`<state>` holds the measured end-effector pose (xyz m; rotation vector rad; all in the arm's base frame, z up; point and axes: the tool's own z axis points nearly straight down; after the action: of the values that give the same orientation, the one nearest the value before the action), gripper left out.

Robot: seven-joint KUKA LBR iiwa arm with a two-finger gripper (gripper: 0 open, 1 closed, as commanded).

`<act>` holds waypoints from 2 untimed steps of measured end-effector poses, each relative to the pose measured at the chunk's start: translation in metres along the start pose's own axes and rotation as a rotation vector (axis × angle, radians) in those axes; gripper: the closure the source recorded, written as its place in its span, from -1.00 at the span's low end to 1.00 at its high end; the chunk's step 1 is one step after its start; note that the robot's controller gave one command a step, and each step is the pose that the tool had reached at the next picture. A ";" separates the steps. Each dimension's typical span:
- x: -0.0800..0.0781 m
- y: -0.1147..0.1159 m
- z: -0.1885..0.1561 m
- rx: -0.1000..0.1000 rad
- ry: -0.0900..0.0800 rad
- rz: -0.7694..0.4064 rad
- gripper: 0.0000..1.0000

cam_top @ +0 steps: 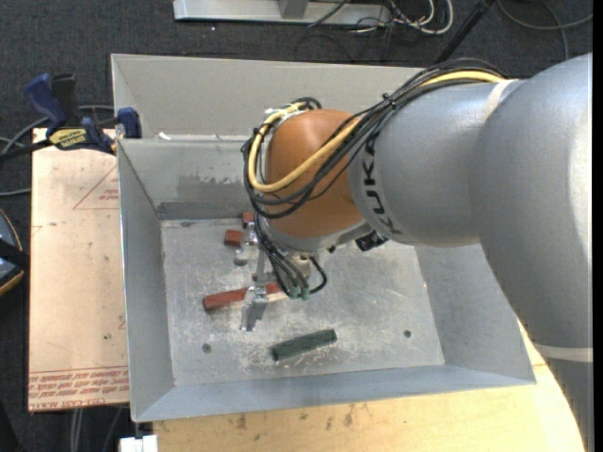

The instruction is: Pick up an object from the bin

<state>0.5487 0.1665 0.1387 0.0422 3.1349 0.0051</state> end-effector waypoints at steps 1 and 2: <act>-0.024 -0.009 0.060 -0.005 -0.009 0.152 1.00; -0.024 -0.009 0.060 -0.005 -0.009 0.152 1.00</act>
Offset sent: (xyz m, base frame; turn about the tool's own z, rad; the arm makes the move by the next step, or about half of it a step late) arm 0.0000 0.0000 0.0000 0.0000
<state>0.5731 0.1570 0.0790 0.2795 3.1138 0.0138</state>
